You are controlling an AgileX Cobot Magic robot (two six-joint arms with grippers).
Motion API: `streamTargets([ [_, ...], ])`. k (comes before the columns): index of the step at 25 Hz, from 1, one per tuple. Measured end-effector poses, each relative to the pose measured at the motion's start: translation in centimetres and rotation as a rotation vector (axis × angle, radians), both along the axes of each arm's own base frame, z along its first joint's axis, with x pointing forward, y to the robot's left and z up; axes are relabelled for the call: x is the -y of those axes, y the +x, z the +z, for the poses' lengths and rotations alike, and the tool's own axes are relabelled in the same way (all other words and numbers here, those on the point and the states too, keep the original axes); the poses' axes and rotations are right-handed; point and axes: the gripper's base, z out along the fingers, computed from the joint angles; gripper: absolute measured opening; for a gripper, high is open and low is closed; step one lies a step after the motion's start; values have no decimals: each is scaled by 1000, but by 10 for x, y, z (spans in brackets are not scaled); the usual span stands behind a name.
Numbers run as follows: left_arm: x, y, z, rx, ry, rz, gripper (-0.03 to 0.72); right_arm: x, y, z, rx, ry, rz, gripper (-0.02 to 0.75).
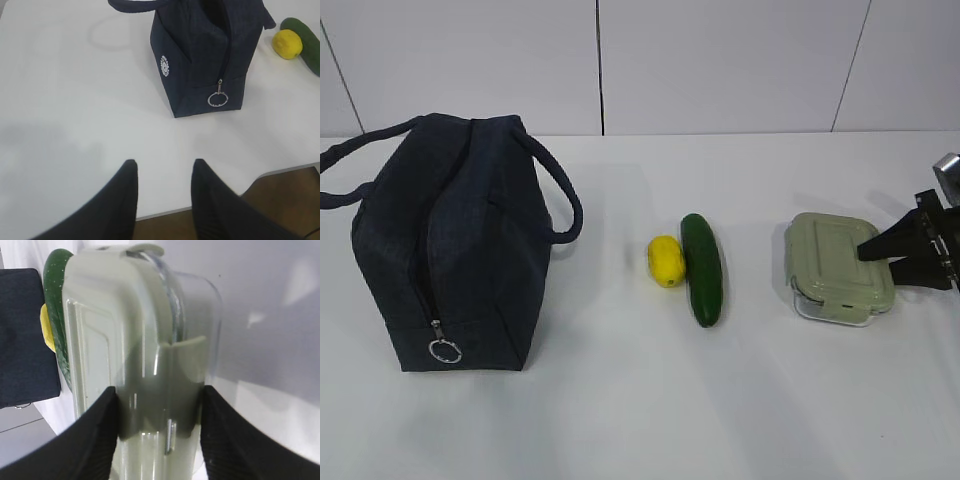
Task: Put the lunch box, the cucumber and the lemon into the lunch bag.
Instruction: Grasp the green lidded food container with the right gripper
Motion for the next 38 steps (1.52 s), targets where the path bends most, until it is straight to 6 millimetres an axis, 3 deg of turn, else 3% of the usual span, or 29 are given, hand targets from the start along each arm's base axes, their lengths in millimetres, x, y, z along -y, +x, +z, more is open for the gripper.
streamTargets([
  [25,0,0,0,0,0,0,239,2,-1,9,-42,-38,-38,356],
  [28,0,0,0,0,0,0,239,2,-1,11,-37,-45,-39,289],
  [38,0,0,0,0,0,0,239,2,-1,12,-37,-43,-44,264],
])
